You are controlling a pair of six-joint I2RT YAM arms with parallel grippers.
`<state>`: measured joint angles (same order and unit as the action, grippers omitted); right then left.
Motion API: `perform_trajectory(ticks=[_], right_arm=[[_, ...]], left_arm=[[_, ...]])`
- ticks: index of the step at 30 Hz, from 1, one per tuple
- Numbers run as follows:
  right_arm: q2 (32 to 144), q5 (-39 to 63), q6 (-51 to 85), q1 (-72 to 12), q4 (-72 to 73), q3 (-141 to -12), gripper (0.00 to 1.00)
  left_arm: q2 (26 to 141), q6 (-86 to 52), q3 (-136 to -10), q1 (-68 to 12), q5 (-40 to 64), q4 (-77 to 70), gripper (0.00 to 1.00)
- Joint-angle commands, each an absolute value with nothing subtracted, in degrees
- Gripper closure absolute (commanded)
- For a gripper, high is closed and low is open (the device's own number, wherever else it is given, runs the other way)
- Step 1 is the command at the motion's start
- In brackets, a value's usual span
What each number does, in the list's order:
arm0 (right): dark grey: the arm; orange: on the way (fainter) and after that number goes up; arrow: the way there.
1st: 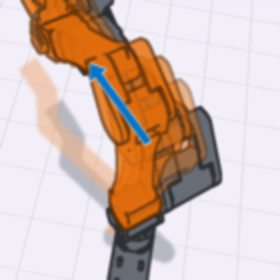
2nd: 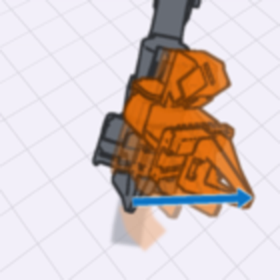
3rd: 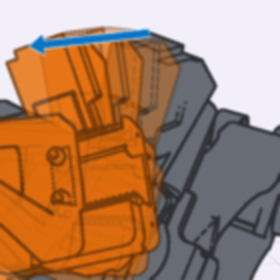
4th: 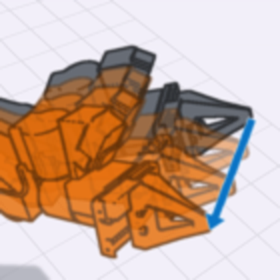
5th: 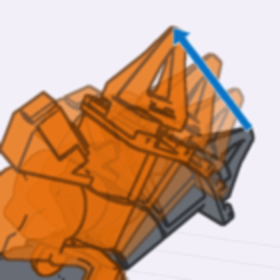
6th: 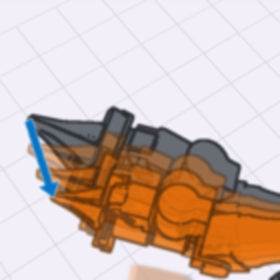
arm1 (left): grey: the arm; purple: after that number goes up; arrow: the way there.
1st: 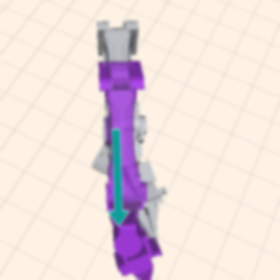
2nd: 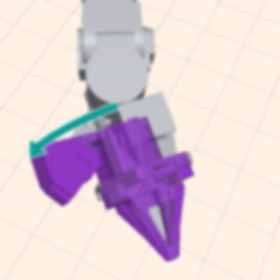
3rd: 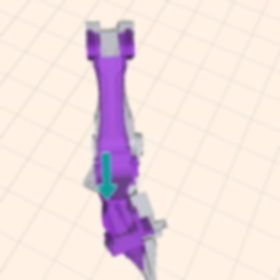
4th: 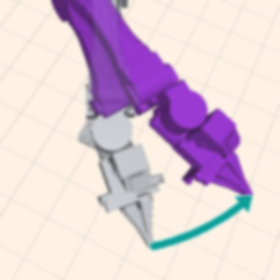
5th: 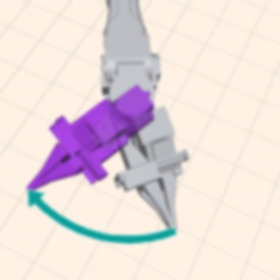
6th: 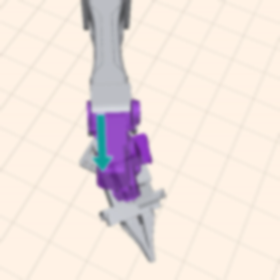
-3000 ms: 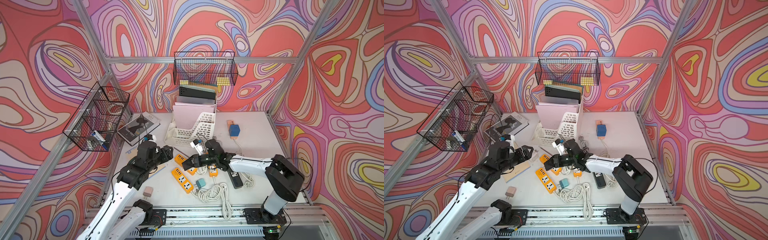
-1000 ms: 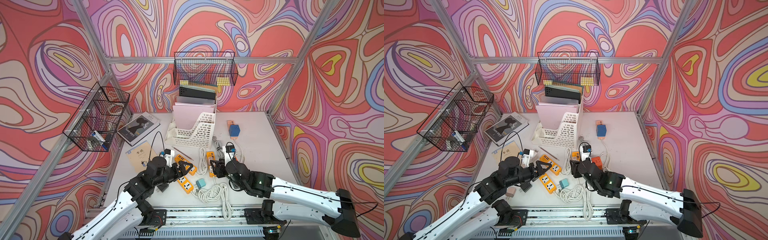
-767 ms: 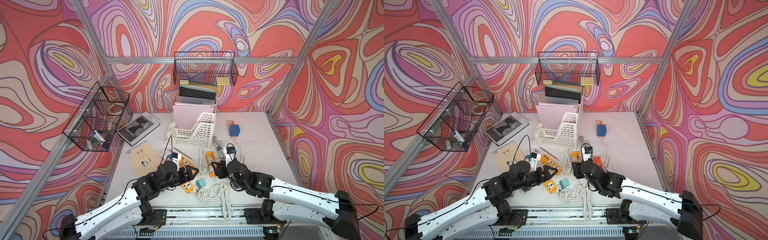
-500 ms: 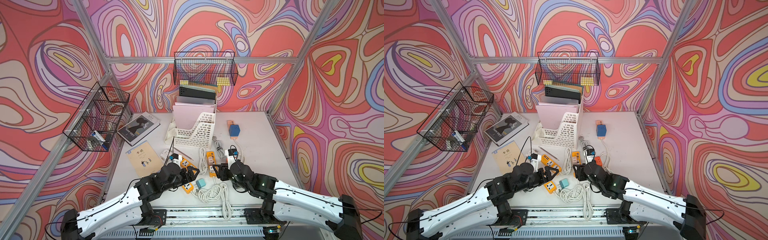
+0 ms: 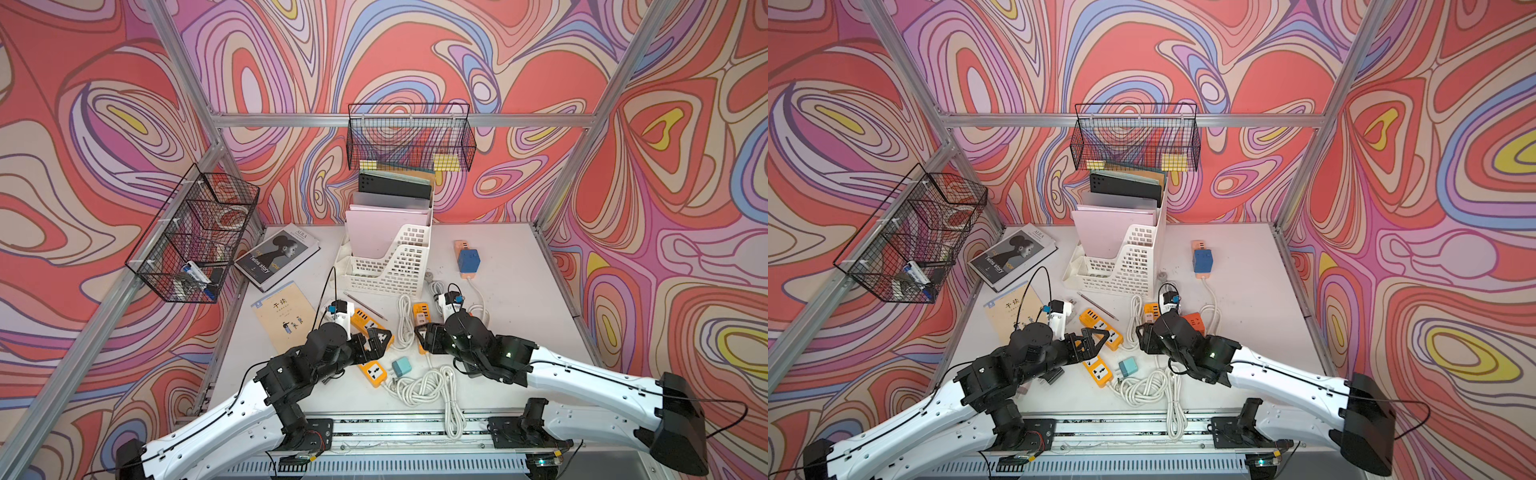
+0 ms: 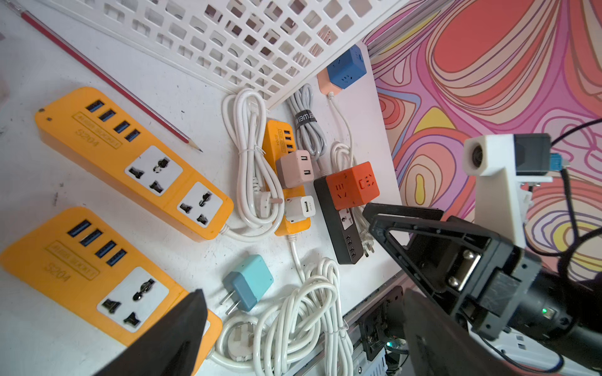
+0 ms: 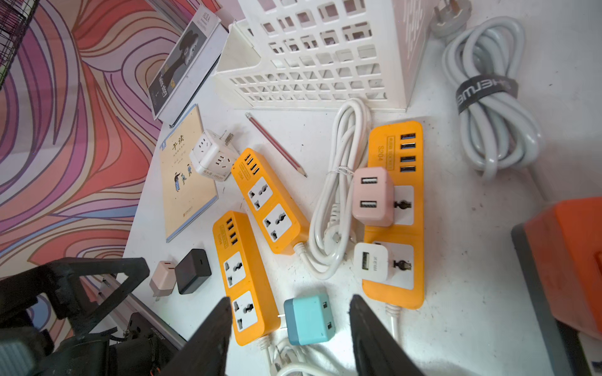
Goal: Pull the plug off the socket
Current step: Adjust the socket at the center of the board.
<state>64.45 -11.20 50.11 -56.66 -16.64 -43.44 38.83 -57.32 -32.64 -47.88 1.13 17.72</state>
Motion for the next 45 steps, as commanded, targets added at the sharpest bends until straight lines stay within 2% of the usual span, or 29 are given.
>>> perform_trajectory(ticks=[1, 9, 15, 20, 24, 30, 40, 41, 45], right_arm=[[67.8, -9.4, 50.7, -56.5, -20.2, -48.2, 0.42], [71.7, -12.9, 51.0, -56.5, -26.3, -51.7, 0.42], [78.5, -12.5, 44.5, -56.5, -34.8, -59.7, 0.41], [85.5, -7.0, 42.4, -53.1, -37.0, -64.0, 0.41], [87.6, -11.4, 45.9, -52.2, -44.0, -66.3, 0.4], [86.2, -4.4, 44.1, -49.2, -40.2, -60.6, 0.41], [96.3, -7.6, 41.3, -48.5, -43.1, -66.9, 0.42], [97.5, -8.1, 41.8, -48.3, -44.3, -67.9, 0.42], [100.2, -8.2, 42.8, -48.2, -46.7, -68.4, 0.56]], left_arm=[[37.1, -54.3, -31.4, -45.2, 6.9, 19.3, 0.01], [40.1, -49.6, -34.8, -42.1, 7.3, 26.8, 0.01], [43.7, -50.5, -36.9, -41.3, 5.1, 29.3, 0.01], [45.4, -53.4, -36.4, -40.1, 6.2, 24.6, 0.01], [46.6, -55.3, -36.5, -39.7, 5.7, 23.5, 0.01], [48.7, -60.5, -33.9, -39.6, 7.0, 15.9, 0.01], [52.2, -63.8, -32.6, -39.6, 9.4, 9.1, 0.03], [52.4, -63.4, -33.0, -39.6, 9.7, 9.2, 0.03], [52.2, -63.5, -32.6, -39.6, 10.2, 10.7, 0.04]])
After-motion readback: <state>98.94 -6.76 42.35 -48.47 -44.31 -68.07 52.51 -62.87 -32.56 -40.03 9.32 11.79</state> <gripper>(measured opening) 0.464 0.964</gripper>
